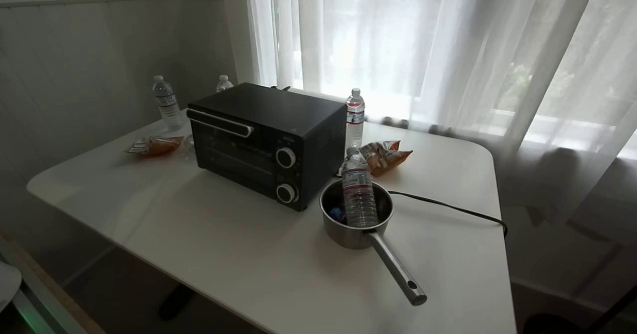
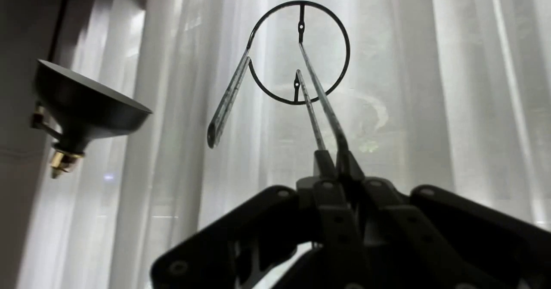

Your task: Move the silver stand to the right

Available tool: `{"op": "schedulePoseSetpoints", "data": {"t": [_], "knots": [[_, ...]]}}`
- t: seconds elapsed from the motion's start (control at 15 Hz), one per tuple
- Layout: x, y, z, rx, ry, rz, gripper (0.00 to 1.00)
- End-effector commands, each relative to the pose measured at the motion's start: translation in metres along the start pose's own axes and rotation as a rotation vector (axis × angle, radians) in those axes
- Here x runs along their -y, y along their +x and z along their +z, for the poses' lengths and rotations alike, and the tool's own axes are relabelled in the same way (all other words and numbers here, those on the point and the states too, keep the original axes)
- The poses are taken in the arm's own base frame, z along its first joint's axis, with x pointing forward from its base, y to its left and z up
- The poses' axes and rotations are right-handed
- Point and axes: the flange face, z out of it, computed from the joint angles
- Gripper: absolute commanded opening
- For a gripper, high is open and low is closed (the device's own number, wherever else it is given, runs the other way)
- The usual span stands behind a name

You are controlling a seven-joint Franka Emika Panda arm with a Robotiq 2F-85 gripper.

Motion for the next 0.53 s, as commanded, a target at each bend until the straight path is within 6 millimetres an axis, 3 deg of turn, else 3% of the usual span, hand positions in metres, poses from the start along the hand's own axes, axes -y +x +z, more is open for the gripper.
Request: {"op": "schedulePoseSetpoints", "data": {"t": [0.0, 0.27, 0.47], "knots": [[-0.091, -0.007, 0.023, 0.058, -0.039, 0.163, 0.02], [-0.204, -0.015, 0.073, 0.141, -0.109, 0.369, 0.02], [-0.273, -0.024, 0.106, 0.175, -0.150, 0.495, 0.02]]}}
